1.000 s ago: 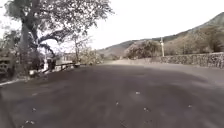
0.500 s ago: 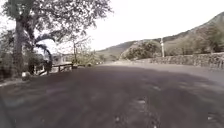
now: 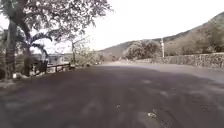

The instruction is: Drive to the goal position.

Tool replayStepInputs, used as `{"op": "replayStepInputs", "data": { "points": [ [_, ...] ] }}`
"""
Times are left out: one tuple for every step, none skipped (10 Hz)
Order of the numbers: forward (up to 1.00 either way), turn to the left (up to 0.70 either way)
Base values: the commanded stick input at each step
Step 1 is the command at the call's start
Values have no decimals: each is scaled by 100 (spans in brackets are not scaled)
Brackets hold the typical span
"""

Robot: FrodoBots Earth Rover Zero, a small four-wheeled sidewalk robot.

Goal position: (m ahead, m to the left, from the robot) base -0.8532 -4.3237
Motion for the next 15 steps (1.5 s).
{"op": "replayStepInputs", "data": {
  "points": [
    [70,0],
    [70,0],
    [70,0],
    [70,0],
    [70,0],
    [70,0],
    [70,0],
    [70,0],
    [70,0],
    [70,0],
    [70,0],
    [70,0],
    [70,0],
    [70,0],
    [70,0]
  ]
}}
